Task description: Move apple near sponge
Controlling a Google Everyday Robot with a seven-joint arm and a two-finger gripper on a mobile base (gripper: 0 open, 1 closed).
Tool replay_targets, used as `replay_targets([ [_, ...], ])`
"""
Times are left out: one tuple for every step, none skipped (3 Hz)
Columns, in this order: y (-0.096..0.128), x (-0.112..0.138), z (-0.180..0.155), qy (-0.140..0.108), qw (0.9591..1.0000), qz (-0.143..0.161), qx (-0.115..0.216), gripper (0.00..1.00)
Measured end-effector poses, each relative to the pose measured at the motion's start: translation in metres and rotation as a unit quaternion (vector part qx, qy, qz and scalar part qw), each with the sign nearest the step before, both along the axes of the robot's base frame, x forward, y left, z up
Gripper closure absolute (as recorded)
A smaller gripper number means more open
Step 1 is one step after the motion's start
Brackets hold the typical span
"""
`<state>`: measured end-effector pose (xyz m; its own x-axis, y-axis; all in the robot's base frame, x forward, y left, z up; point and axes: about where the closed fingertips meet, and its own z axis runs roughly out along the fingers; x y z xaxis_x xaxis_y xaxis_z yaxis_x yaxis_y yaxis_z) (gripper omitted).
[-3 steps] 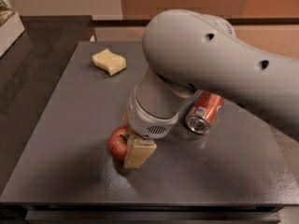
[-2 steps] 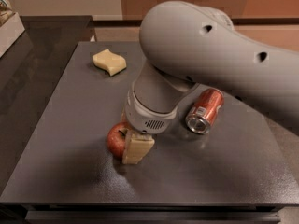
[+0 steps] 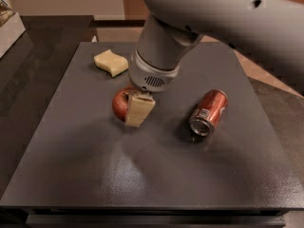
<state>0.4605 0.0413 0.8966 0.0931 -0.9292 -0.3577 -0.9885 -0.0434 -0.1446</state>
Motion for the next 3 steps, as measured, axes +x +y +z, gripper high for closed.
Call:
replay_targets([
  [-0.007,0.049,0.011,-0.006,0.9989,-0.047,-0.004,1.00],
  [-0.010,0.095,0.011,-0.010,0.9955,-0.094,-0.010,1.00],
  [-0.010,0.135,0.005,-0.014,0.9904,-0.137,-0.011,1.00],
])
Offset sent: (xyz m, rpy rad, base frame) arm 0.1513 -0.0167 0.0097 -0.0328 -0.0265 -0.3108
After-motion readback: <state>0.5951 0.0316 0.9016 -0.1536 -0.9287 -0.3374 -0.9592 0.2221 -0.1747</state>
